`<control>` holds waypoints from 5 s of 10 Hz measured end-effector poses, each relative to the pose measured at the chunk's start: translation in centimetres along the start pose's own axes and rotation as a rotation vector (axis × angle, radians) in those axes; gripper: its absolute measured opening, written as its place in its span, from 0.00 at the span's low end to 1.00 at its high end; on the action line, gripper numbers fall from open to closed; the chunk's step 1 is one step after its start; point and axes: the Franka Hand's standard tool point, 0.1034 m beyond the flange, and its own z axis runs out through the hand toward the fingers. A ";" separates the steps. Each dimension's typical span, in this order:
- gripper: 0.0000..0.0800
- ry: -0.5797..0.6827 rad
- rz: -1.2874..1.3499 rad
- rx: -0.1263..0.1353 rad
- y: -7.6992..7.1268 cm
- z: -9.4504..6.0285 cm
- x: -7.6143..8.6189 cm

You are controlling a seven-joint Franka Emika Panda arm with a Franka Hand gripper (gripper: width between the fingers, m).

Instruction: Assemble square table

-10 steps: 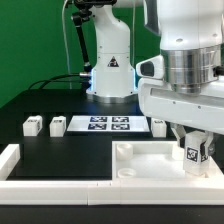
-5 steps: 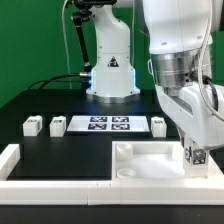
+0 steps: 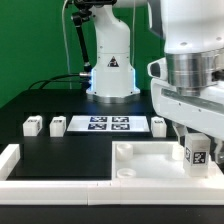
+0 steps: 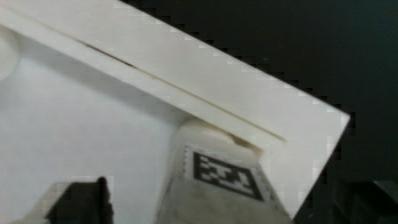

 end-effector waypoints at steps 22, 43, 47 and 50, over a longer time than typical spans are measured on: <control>0.36 0.032 -0.073 0.014 0.3 -0.3 1.5; 0.81 0.046 -0.437 0.039 0.0 -0.1 1.0; 0.81 0.078 -0.849 0.002 0.1 0.4 1.3; 0.80 0.096 -0.911 0.003 0.1 0.6 1.1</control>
Offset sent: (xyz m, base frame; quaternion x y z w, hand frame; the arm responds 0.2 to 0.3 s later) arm 0.0009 0.0047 0.0155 -0.0870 0.0255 -0.3697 0.9247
